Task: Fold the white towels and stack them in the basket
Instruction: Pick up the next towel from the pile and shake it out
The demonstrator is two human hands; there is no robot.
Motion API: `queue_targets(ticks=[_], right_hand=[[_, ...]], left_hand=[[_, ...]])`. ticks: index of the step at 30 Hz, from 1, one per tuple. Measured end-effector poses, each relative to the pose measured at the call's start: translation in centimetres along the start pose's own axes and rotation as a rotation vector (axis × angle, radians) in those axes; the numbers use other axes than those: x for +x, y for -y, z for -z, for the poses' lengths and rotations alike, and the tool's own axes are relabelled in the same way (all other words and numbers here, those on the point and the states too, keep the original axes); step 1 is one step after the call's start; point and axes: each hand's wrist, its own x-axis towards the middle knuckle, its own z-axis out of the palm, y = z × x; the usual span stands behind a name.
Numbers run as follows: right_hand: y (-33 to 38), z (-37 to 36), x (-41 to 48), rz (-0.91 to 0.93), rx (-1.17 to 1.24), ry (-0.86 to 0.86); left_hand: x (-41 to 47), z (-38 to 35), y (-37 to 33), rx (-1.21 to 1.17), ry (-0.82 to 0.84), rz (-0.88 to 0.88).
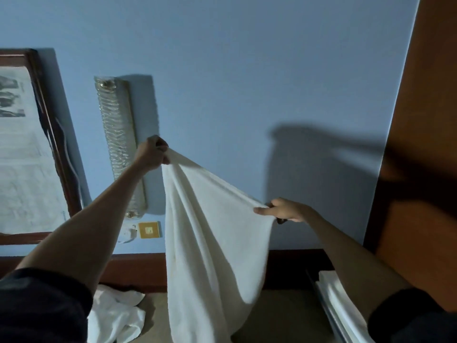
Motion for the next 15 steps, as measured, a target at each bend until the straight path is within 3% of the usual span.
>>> queue_targets(ticks=[4, 15], right_hand=[[-1.0, 0.8, 0.0, -0.073, -0.125, -0.137], [-2.3, 1.7, 0.9, -0.150, -0.450, -0.283]], left_hand=[[-0.2, 2.8, 0.4, 0.051, -0.084, -0.003], [-0.1, 9.8, 4.5, 0.085, -0.324, 0.066]])
